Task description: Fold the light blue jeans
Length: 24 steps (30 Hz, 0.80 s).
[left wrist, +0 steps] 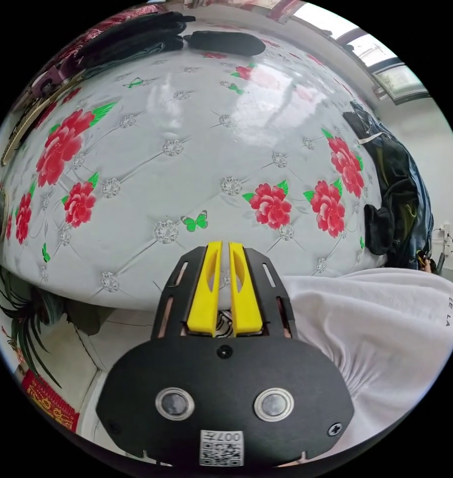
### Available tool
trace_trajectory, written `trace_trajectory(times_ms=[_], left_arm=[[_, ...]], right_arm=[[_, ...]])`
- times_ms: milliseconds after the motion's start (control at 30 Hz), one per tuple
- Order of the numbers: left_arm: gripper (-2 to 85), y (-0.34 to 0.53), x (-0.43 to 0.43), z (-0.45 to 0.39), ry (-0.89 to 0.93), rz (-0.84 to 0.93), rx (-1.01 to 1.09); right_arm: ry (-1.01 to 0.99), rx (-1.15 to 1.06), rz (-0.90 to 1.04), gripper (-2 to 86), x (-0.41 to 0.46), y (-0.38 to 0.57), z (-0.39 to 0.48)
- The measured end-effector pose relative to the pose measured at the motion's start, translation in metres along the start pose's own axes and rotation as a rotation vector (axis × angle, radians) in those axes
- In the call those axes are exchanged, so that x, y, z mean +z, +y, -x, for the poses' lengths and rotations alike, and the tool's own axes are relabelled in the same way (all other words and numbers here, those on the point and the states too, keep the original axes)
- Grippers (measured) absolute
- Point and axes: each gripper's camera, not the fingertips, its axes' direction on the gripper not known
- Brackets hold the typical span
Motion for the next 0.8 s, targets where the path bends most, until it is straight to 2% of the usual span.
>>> trace_trajectory(times_ms=[67,133,333,600,733,800], left_arm=[[3.8,0.009,-0.012,0.002,-0.003,-0.027,0.016],[4.4,0.014,-0.023,0.000,-0.030,-0.050,0.051],[5.1,0.016,-0.063,-0.007,0.042,-0.127,0.169],[5.0,0.026,-0.119,-0.003,0.123,-0.198,0.300],[5.3,0.037,-0.147,0.016,0.134,-0.218,0.334],[5.8,0.043,-0.162,0.027,0.138,-0.247,0.345]], right_arm=[[-0.176,-0.077,-0.130,1.2,-0.038,0.014,0.010],[-0.257,-0.150,-0.177,0.7,-0.069,0.026,0.024],[-0.244,-0.358,-0.290,0.2,-0.146,0.081,0.077],[-0.487,-0.306,-0.520,0.1,-0.244,0.111,0.081],[-0.802,-0.152,-0.695,0.0,-0.295,0.091,0.059],[-0.737,-0.254,-0.715,0.0,-0.322,0.089,0.090]])
